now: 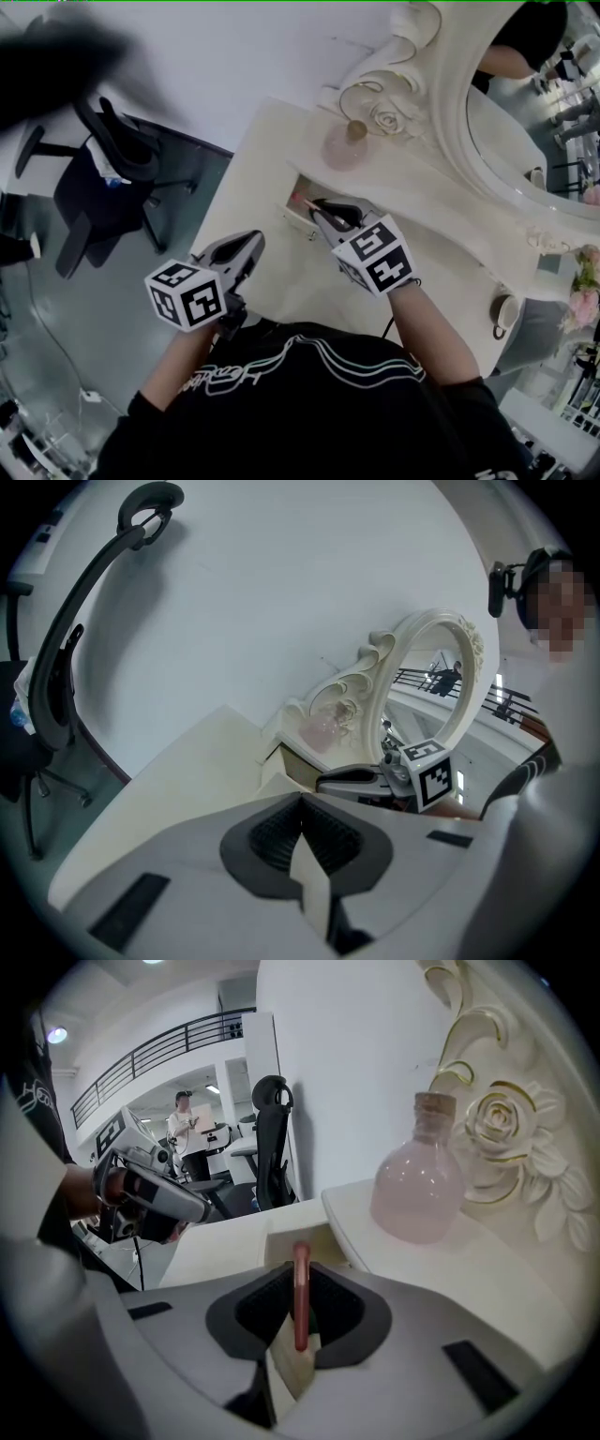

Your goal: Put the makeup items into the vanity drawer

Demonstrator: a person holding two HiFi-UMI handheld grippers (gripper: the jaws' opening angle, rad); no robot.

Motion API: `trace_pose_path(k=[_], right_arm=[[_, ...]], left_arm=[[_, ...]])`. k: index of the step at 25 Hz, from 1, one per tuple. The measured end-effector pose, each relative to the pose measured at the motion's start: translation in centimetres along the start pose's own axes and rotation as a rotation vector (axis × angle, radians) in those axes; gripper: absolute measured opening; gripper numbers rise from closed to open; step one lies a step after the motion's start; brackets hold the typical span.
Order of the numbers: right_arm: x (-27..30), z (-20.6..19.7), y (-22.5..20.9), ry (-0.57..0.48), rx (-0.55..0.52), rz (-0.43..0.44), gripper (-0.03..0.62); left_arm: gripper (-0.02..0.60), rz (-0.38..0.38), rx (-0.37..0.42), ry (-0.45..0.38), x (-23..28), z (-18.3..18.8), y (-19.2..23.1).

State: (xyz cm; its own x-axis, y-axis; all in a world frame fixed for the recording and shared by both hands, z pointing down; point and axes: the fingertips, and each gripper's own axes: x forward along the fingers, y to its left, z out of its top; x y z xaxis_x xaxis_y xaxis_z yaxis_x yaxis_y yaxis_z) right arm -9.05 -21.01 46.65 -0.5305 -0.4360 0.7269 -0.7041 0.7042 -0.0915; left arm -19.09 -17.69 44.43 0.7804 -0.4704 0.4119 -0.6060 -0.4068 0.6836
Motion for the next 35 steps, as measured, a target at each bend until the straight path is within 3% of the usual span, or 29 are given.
trace_pose_path(k=[6,10,19,23,30,35], right_arm=[[-0.5,0.2,-0.1,-0.025,0.018,0.014,0.110],[-2.1,1.0,-0.3,-0.111,0.040,0.012,0.123],[-7.9,-0.8,-1.3,-0.265,0.167,0.014,0.120],[-10.5,-1.6,-0.6,-0.334,0.188,0.031,0.075],[-14.9,-2.7,1.6,-0.441,0.188,0.130,0.026],[-17.9,-3.2,3.0,-0.510,0.203,0.205,0.025]], left_arm=[[0.021,0.003,-0.006,0.003,0.2,-0.1,0.2],[0.021,0.000,-0.006,0.001,0.4,-0.2,-0.3],[0.021,-0.016,0.018,-0.007,1.0,-0.9,-3.2],[0.021,-0.040,0.040,-0.011,1.1,-1.5,-5.8],[0.021,-0.089,0.127,-0.043,0.9,-1.7,-11.2],[0.021,-0.123,0.255,-0.081,0.4,-1.8,-15.4]])
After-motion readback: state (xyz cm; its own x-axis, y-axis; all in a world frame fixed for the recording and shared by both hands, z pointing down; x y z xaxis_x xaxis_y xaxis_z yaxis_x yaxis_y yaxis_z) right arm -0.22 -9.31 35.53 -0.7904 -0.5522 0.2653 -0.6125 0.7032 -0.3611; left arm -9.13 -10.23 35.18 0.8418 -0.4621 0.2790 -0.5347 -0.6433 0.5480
